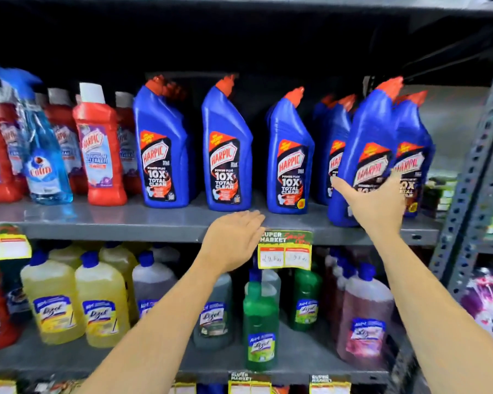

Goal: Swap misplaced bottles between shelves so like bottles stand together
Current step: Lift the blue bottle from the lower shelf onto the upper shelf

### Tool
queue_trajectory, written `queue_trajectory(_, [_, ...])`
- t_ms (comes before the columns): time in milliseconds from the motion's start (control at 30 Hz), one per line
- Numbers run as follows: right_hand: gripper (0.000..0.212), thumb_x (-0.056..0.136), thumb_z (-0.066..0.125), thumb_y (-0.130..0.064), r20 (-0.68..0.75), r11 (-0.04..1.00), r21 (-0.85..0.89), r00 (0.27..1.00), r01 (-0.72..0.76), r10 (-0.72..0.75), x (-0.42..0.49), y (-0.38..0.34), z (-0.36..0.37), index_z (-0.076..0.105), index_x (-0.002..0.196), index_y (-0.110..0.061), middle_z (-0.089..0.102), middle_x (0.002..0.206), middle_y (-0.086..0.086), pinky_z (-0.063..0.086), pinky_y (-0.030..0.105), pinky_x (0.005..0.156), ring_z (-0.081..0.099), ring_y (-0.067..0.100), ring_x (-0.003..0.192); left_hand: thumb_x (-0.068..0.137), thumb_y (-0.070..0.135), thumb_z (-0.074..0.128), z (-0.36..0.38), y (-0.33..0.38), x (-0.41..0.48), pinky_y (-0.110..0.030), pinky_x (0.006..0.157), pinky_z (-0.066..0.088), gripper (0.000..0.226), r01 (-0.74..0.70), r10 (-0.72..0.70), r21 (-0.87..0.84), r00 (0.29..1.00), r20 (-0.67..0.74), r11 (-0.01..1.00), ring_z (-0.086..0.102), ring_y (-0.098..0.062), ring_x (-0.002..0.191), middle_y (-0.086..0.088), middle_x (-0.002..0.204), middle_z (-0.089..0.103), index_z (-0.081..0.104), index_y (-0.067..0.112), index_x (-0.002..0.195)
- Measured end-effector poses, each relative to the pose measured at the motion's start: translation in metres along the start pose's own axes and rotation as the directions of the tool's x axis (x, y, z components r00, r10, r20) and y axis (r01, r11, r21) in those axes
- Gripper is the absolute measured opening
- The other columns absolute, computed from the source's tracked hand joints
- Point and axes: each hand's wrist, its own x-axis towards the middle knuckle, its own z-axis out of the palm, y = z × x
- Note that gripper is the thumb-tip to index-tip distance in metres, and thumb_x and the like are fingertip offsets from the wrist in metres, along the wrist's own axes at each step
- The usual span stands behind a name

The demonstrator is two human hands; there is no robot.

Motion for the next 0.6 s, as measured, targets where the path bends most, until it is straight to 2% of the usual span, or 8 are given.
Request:
queue_trajectory(67, [0.118, 0.046, 0.071, -0.08, 0.063, 0.996, -0.084, 0.997, -0.036, 0.041, 0.006, 0.002, 0.005, 0.04, 0.136, -0.011, 0.057, 0.134, 0.009, 0.044, 0.046, 0.095, 0.056, 0.032, 0.12, 0.087, 0.016, 0.069, 0.005, -0.001, 0.0, -0.04, 0.077, 0.056, 0.027, -0.009, 0.01, 0.022, 1.0, -0.022, 1.0, 0.07, -0.031, 0.095, -0.016, 0.109, 0.072, 0.069, 0.002, 0.11])
queue_trajectory(133, [0.125, 0.046, 0.07, -0.083, 0.088, 0.991, -0.129, 0.995, -0.036, 0.048, 0.006, 0.003, 0.007, 0.034, 0.142, -0.012, 0.054, 0.139, 0.009, 0.044, 0.049, 0.096, 0.054, 0.033, 0.123, 0.093, 0.021, 0.058, 0.009, -0.003, -0.001, -0.039, 0.077, 0.056, 0.028, -0.031, 0.033, 0.039, 0.998, -0.054, 0.999, 0.07, -0.031, 0.094, -0.016, 0.107, 0.072, 0.069, 0.001, 0.109])
queue_trajectory(233, [0.133, 0.047, 0.071, -0.083, 0.126, 0.994, -0.107, 0.991, -0.028, 0.041, 0.003, 0.006, 0.005, 0.024, 0.149, -0.012, 0.047, 0.146, 0.008, 0.041, 0.049, 0.102, 0.049, 0.031, 0.13, 0.093, 0.026, 0.041, 0.013, -0.004, -0.001, -0.039, 0.075, 0.057, 0.041, -0.044, 0.047, 0.04, 0.996, -0.071, 0.998, 0.07, -0.031, 0.092, -0.017, 0.106, 0.073, 0.069, 0.001, 0.107])
queue_trajectory(433, [0.144, 0.046, 0.086, -0.065, 0.204, 0.991, -0.132, 0.978, -0.01, 0.037, 0.0, 0.018, -0.003, 0.005, 0.155, -0.017, 0.038, 0.153, 0.009, 0.039, 0.047, 0.103, 0.041, 0.029, 0.137, 0.095, 0.028, 0.039, 0.022, -0.008, -0.002, -0.041, 0.08, 0.057, 0.042, -0.013, 0.015, 0.034, 0.998, -0.065, 0.999, 0.069, -0.032, 0.096, -0.015, 0.109, 0.072, 0.068, 0.002, 0.112])
queue_trajectory(500, [0.143, 0.048, 0.09, -0.058, 0.259, 0.982, -0.188, 0.964, -0.007, 0.057, 0.0, 0.019, 0.001, 0.005, 0.154, -0.016, 0.039, 0.15, 0.011, 0.041, 0.048, 0.1, 0.041, 0.032, 0.135, 0.095, 0.028, 0.039, 0.024, -0.008, -0.002, -0.04, 0.08, 0.057, 0.042, -0.015, 0.017, 0.036, 0.997, -0.076, 0.999, 0.069, -0.031, 0.095, -0.015, 0.109, 0.072, 0.068, 0.002, 0.112])
queue_trajectory(600, [0.136, 0.05, 0.092, -0.053, 0.252, 0.974, -0.225, 0.966, -0.006, 0.064, 0.004, 0.021, 0.007, 0.011, 0.152, -0.013, 0.042, 0.146, 0.012, 0.044, 0.047, 0.095, 0.046, 0.034, 0.13, 0.095, 0.027, 0.041, 0.027, -0.009, -0.003, -0.039, 0.08, 0.056, 0.04, -0.022, 0.026, 0.043, 0.995, -0.094, 0.999, 0.069, -0.03, 0.095, -0.014, 0.108, 0.072, 0.068, 0.003, 0.111])
